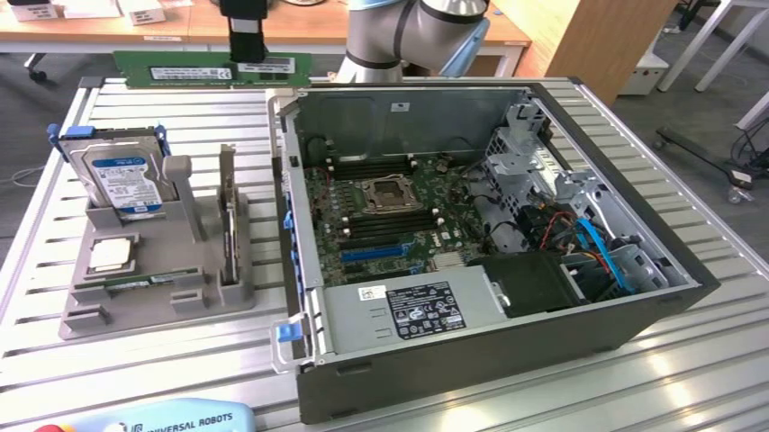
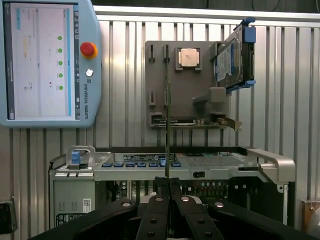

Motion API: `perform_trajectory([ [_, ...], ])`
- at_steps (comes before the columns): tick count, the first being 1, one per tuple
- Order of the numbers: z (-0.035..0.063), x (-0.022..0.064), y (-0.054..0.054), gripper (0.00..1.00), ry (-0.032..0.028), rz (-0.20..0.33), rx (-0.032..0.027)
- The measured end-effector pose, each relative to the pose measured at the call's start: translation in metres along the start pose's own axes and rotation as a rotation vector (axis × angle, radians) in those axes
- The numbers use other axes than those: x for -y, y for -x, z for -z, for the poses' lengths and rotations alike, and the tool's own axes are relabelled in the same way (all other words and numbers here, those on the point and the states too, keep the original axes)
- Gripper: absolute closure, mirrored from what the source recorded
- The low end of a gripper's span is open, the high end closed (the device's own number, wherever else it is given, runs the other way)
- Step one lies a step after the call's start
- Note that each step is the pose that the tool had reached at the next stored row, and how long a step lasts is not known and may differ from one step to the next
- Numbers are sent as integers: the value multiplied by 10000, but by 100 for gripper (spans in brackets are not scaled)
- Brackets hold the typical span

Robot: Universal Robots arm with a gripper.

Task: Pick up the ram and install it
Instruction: 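Pick up the ram and move it above insertion slot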

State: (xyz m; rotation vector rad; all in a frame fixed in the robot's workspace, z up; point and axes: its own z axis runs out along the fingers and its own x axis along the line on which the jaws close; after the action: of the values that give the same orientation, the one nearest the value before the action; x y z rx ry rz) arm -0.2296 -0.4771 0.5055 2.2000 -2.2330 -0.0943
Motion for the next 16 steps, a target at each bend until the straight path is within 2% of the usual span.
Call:
perform_trajectory([
  [7,4,95,2,88,1,1,0],
  [16,5,160,3,88,0,0,0],
])
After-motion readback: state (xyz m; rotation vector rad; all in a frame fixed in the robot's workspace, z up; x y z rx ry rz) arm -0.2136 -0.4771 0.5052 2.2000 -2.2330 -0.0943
